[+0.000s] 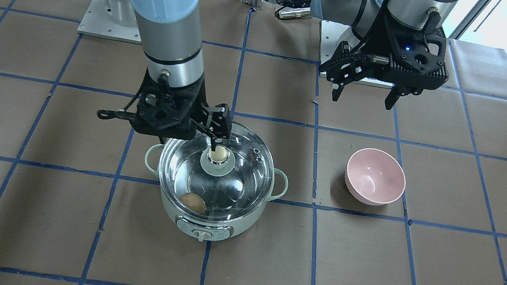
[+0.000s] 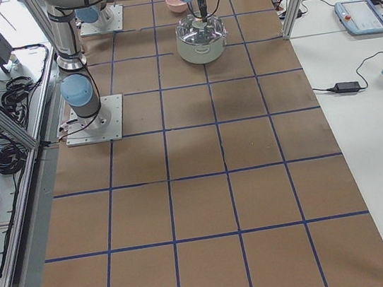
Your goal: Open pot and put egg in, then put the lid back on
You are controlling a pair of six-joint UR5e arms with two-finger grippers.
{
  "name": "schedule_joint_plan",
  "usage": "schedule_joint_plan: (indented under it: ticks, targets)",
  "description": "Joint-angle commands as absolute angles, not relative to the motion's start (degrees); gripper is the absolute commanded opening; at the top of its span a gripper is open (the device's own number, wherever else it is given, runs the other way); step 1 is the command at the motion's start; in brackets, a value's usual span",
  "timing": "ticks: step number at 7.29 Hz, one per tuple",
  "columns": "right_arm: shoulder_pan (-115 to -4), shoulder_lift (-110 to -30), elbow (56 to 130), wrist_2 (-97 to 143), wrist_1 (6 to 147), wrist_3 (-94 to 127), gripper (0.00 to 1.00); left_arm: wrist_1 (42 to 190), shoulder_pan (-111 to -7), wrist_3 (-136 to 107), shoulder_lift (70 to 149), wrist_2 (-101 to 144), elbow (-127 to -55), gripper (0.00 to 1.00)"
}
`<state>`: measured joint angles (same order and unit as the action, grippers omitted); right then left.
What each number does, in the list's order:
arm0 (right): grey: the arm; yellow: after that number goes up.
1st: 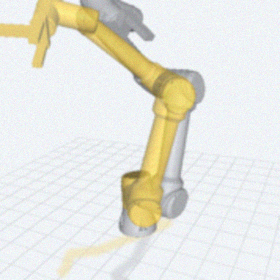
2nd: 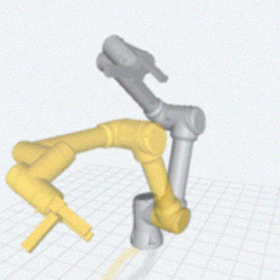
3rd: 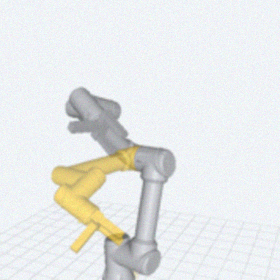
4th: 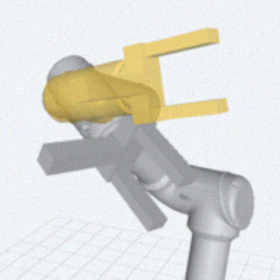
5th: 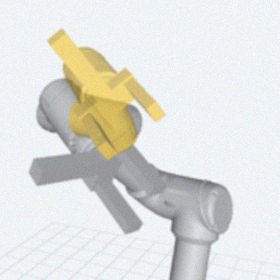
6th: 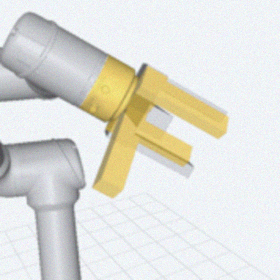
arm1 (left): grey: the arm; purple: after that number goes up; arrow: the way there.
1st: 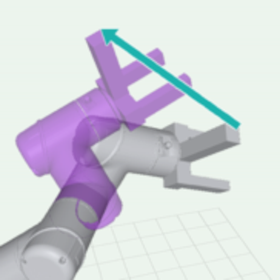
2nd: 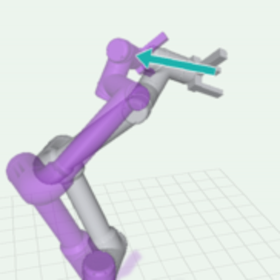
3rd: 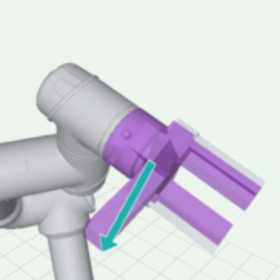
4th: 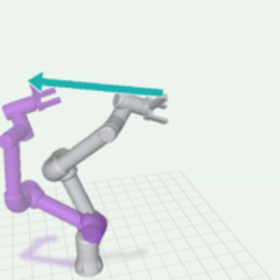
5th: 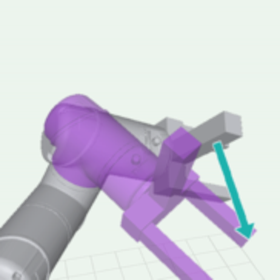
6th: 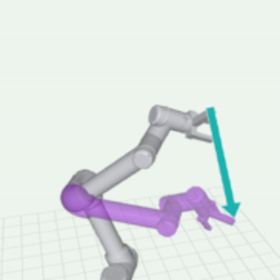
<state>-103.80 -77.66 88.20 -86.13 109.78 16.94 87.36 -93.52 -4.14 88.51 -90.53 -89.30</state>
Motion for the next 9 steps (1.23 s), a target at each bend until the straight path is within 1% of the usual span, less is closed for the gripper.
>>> schedule_joint_plan:
  ticks: [1,2,3,4,5,9]
  targets:
    - [-97.15,-86.88,88.51,-86.83,100.25,8.15,1.0,87.36,-93.52,-4.13,88.51,-90.61,-89.3,1.0]
    - [-94.42,-91.19,88.51,-89.71,95.58,5.65,1.0,87.36,-93.52,-4.13,88.51,-90.62,-89.3,1.0]
    - [-91.87,-93.41,88.59,-90.0,94.15,0.23,1.0,87.71,-93.6,-4.13,88.51,-90.53,-89.3,1.0]
    - [-90.54,-93.34,89.46,-89.74,93.0,-1.3,1.0,87.71,-93.6,-4.13,88.42,-90.61,-89.3,1.0]
    - [-90.35,-93.6,92.0,-89.48,93.95,-1.67,1.0,87.71,-93.52,-4.13,88.42,-90.62,-89.21,1.0]
    - [-90.44,-93.6,92.46,-89.74,94.13,-1.76,1.0,91.23,-93.25,-3.78,89.03,-90.26,-86.92,1.0]
